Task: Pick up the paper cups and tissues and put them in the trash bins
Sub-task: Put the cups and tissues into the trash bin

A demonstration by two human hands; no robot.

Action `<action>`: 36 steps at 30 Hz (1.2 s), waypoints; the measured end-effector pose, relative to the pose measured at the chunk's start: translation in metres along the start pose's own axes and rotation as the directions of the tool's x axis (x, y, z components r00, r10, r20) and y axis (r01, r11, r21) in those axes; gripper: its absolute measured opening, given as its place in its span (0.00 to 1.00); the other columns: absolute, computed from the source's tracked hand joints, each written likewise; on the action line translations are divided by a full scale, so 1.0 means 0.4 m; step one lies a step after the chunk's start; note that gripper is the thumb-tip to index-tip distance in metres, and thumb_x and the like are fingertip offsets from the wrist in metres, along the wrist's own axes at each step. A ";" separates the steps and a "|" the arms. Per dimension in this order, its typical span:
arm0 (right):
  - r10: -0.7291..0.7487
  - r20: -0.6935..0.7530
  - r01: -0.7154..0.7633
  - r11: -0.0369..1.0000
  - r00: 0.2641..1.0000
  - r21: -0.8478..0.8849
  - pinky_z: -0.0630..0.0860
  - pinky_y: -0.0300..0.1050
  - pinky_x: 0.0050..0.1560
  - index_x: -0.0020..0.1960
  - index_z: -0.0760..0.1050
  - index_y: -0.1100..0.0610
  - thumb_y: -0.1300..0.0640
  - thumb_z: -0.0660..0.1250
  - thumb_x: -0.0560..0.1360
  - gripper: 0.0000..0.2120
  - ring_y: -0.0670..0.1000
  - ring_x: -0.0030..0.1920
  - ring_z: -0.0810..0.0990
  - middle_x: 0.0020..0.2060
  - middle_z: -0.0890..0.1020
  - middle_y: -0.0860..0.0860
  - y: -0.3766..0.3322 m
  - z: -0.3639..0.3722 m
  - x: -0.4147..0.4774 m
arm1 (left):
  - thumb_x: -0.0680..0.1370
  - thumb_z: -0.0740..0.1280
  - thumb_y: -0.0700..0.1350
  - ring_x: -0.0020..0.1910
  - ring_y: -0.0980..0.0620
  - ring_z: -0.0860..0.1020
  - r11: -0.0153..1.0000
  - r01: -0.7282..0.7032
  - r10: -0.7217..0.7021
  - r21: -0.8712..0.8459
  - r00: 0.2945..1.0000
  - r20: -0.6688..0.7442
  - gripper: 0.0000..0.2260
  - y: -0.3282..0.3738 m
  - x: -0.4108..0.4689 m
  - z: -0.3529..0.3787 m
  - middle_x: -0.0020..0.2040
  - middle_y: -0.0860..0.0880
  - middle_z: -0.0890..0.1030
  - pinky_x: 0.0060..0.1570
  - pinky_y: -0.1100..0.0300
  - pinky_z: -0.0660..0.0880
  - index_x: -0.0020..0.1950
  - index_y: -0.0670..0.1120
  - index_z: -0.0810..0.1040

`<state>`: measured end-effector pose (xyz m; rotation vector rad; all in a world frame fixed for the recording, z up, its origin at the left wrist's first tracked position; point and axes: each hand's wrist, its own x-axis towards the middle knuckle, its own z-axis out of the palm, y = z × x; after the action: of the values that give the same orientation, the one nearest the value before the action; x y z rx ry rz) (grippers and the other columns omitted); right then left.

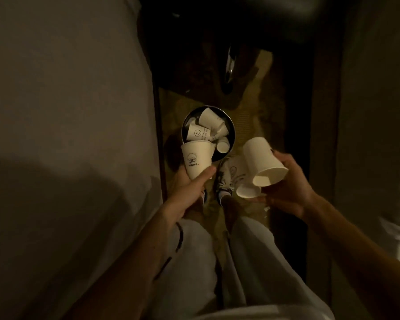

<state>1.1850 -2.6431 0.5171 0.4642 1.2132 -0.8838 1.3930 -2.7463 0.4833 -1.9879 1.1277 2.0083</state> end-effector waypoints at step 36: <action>0.051 0.285 -0.064 0.997 0.957 0.039 0.66 0.69 0.65 0.66 0.77 0.53 0.35 0.60 0.69 0.32 0.65 0.66 0.74 0.65 0.77 0.60 -0.044 -0.179 0.458 | 0.80 0.64 0.54 0.38 0.57 0.80 0.995 -0.095 0.088 0.017 0.964 0.251 0.04 -0.074 0.442 0.182 0.52 0.50 0.79 0.30 0.63 0.75 0.54 0.63 0.73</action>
<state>1.1435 -2.6626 0.3248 0.3939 0.9132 -0.8976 1.3240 -2.7586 0.3031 -1.6370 1.2006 2.1982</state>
